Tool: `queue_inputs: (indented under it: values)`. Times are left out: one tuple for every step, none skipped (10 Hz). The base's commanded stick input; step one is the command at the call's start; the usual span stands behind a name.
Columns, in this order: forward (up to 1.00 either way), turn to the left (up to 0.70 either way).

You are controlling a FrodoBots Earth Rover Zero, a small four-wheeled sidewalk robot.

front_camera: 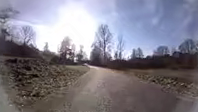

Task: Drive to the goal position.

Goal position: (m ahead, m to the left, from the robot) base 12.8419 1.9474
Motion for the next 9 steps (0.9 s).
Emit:
queue_inputs:
  values:
    - [0.85, 0.0]
    - [0.85, 0.0]
    - [0.85, 0.0]
    - [0.85, 0.01]
    - [0.85, 0.02]
    - [0.85, 0.02]
    - [0.85, 0.02]
    - [0.85, 0.03]
    - [0.85, 0.03]
